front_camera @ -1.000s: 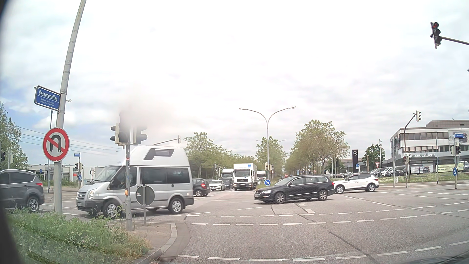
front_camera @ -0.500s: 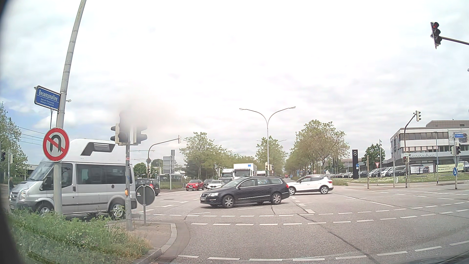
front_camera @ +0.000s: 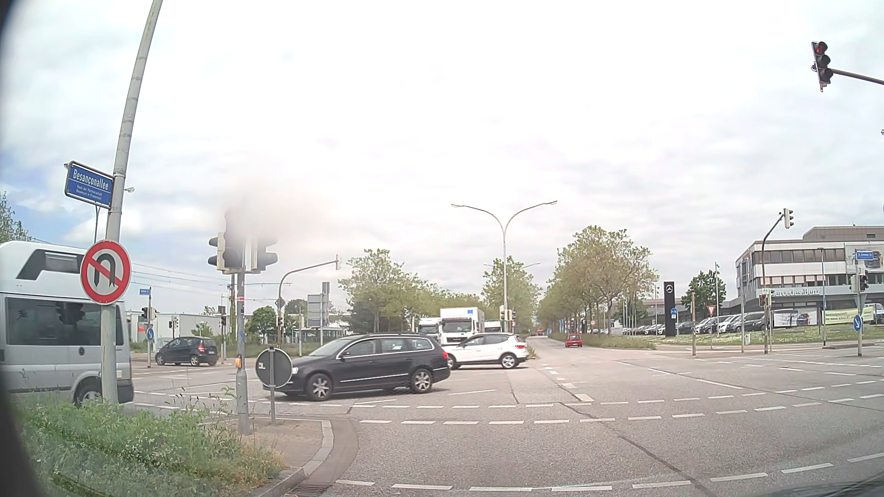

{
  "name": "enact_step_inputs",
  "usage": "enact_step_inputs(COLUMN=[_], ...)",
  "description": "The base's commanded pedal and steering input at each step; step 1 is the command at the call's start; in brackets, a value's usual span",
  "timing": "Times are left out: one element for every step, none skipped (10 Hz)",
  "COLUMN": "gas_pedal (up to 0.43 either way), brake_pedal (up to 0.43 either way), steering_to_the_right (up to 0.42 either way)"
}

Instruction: Follow the waypoints while adhering to traffic rules and regulations

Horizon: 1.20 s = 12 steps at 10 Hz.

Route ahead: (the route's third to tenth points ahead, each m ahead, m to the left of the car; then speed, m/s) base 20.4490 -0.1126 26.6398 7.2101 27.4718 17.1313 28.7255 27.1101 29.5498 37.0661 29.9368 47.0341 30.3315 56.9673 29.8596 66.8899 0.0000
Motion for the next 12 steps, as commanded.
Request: enact_step_inputs(gas_pedal=[0.000,0.000,0.000,0.000,0.000,0.000,0.000,0.000,0.000,0.000,0.000,0.000], brake_pedal=[0.280,0.280,0.280,0.280,0.280,0.280,0.280,0.280,0.280,0.280,0.280,0.287], steering_to_the_right=[-0.006,-0.006,-0.006,-0.006,-0.006,-0.006,-0.006,-0.006,-0.006,-0.006,-0.006,-0.006])
